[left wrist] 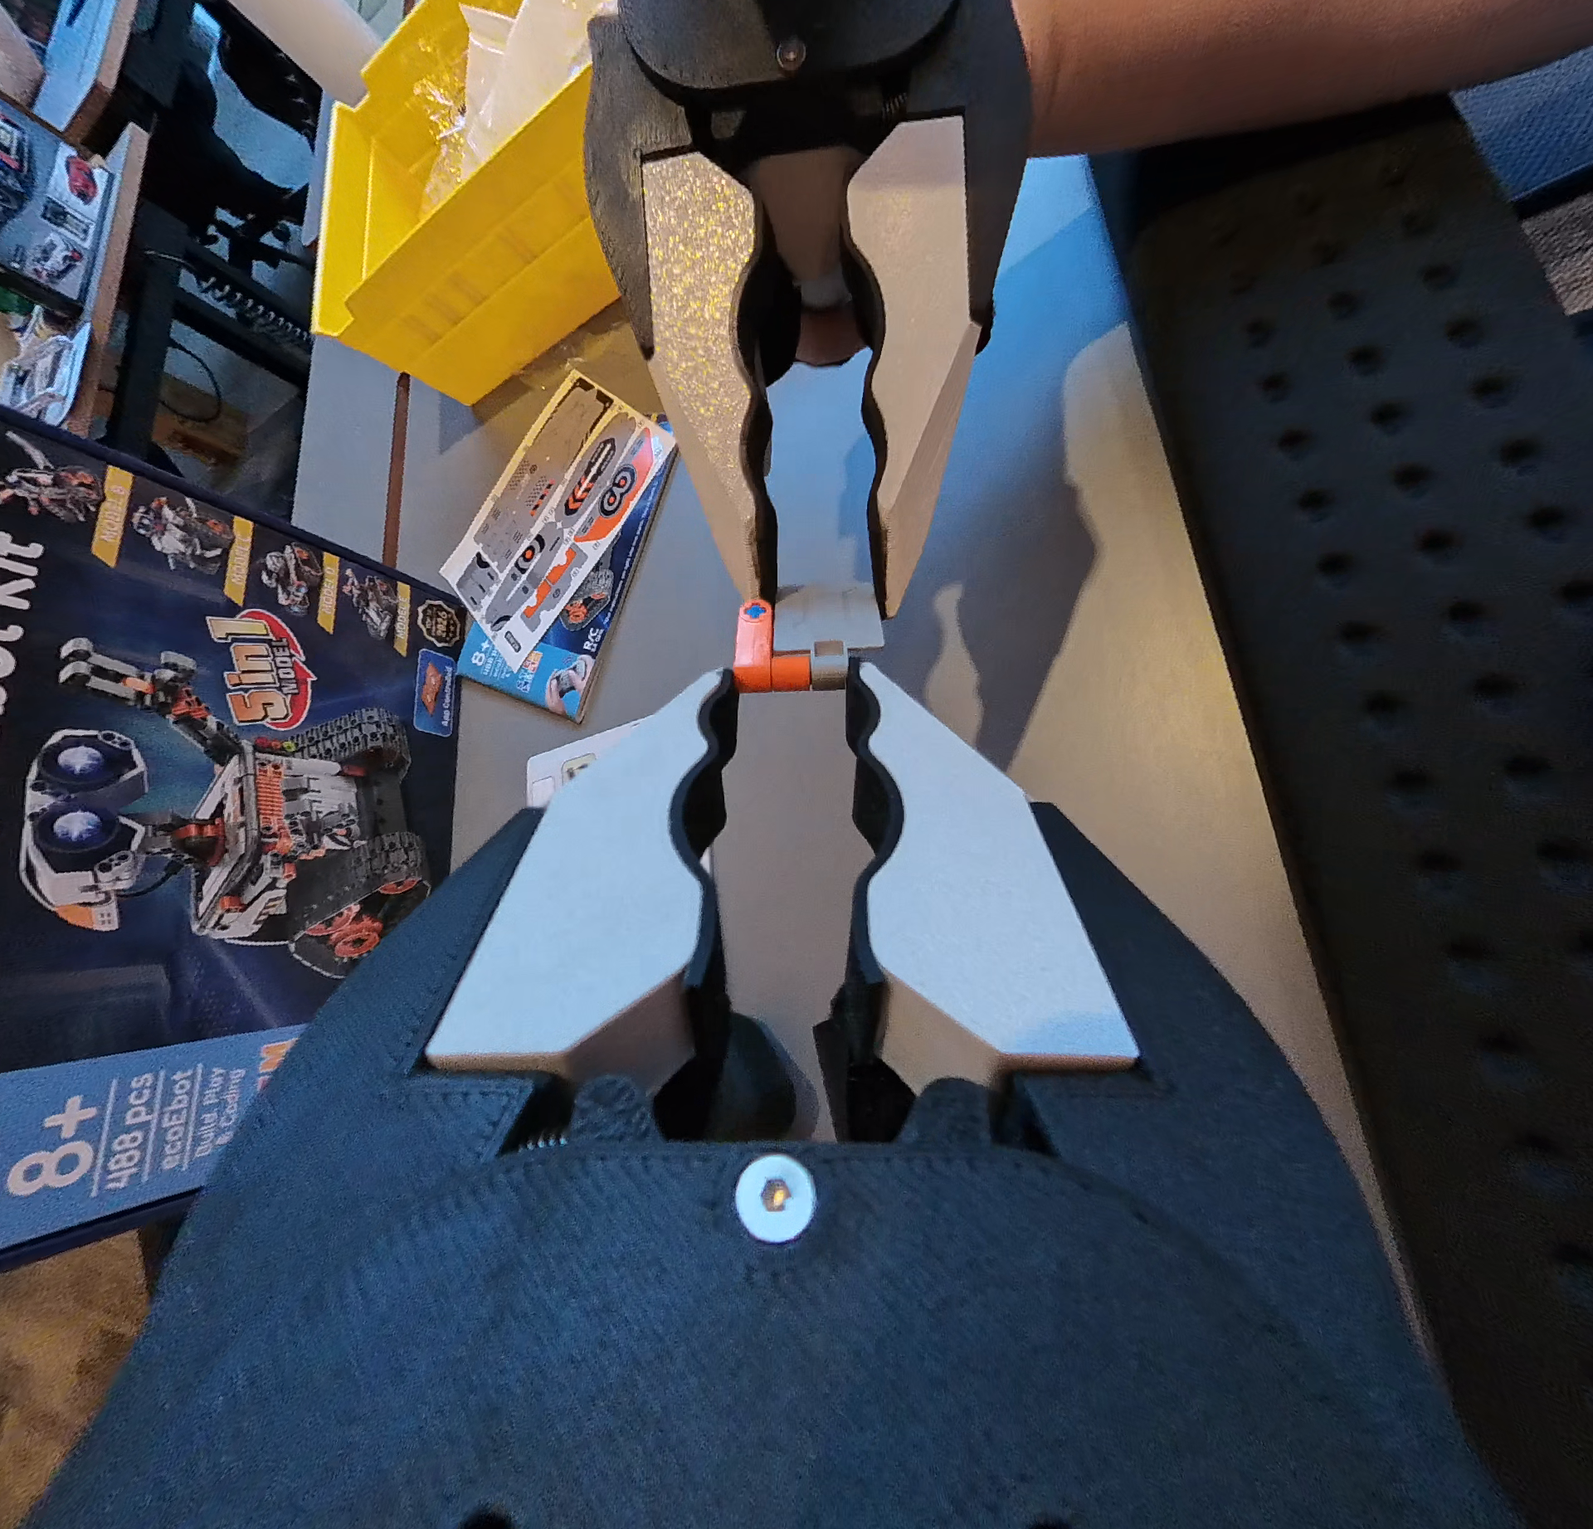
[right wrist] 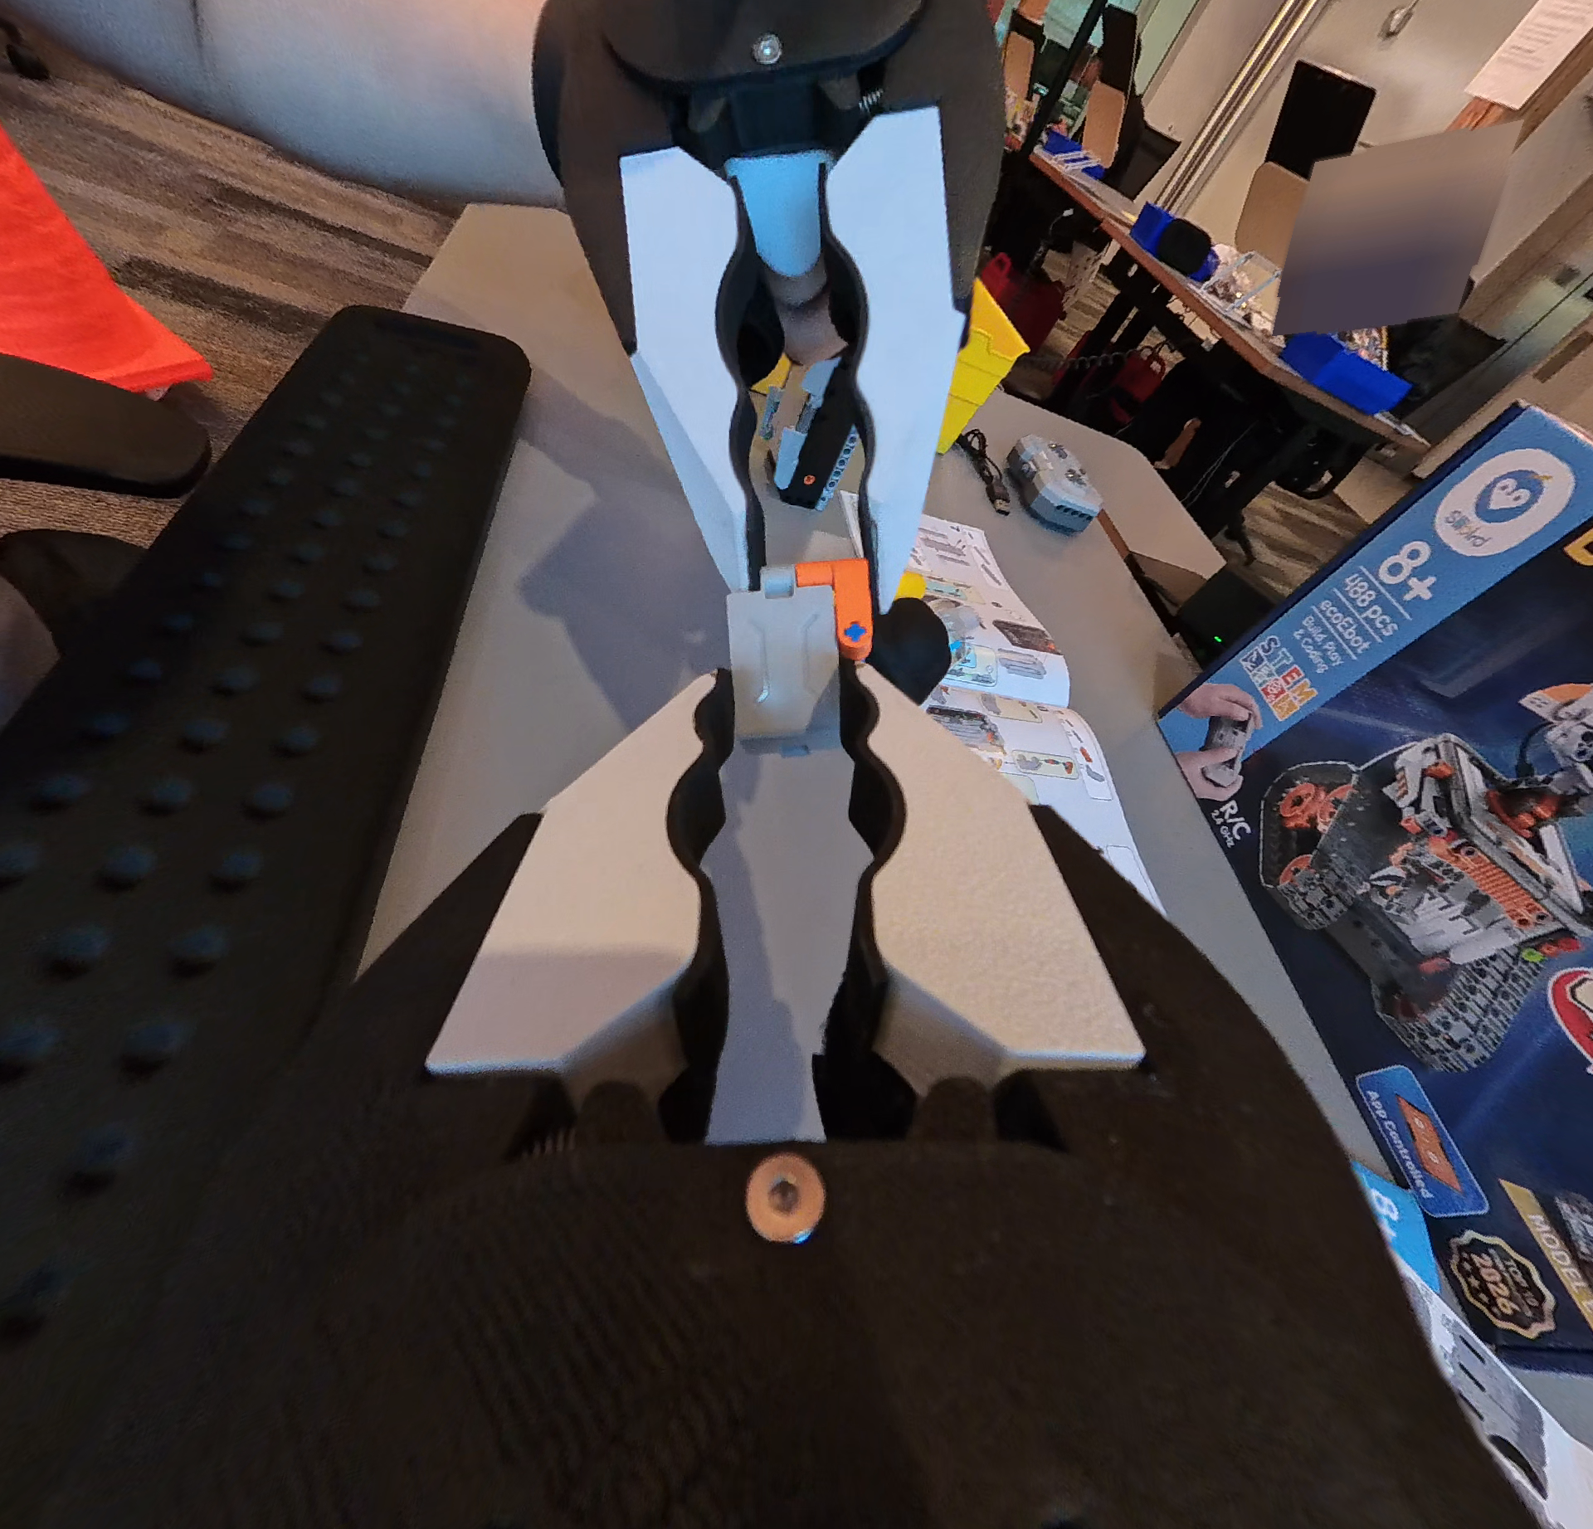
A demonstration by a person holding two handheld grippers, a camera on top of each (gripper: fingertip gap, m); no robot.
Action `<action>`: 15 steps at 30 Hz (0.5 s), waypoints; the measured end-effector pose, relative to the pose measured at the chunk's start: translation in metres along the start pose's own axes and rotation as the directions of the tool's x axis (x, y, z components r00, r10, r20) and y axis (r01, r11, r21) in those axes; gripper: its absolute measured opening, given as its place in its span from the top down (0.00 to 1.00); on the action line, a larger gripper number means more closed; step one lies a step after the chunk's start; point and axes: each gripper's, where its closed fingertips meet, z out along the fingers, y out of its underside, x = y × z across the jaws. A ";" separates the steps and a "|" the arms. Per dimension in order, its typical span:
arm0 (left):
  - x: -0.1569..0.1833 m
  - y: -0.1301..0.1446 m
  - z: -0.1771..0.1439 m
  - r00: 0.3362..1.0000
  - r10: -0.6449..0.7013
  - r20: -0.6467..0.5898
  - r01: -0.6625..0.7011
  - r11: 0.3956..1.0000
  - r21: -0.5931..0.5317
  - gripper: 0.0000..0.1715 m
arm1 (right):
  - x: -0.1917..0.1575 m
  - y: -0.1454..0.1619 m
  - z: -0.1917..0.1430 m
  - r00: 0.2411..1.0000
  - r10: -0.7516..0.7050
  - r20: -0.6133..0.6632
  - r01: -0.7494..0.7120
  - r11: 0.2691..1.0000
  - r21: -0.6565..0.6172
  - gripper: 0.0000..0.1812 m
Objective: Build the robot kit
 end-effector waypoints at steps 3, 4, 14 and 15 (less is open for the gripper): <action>0.000 0.001 0.001 1.000 0.011 0.019 -0.010 0.999 -0.035 0.86 | 0.000 0.002 0.001 1.000 0.006 0.001 -0.006 1.000 -0.007 0.87; 0.000 0.002 0.002 1.000 0.008 0.026 -0.006 0.999 -0.051 0.87 | 0.000 0.003 0.001 1.000 0.009 0.001 -0.008 1.000 -0.013 0.87; 0.001 0.003 -0.003 0.999 -0.042 0.026 0.044 0.994 -0.104 0.87 | 0.000 -0.001 0.003 1.000 0.023 0.007 -0.023 1.000 0.015 0.87; 0.001 0.003 -0.002 0.999 -0.045 0.023 0.047 0.993 -0.106 0.87 | -0.001 0.000 0.003 1.000 0.024 0.011 -0.024 1.000 0.014 0.87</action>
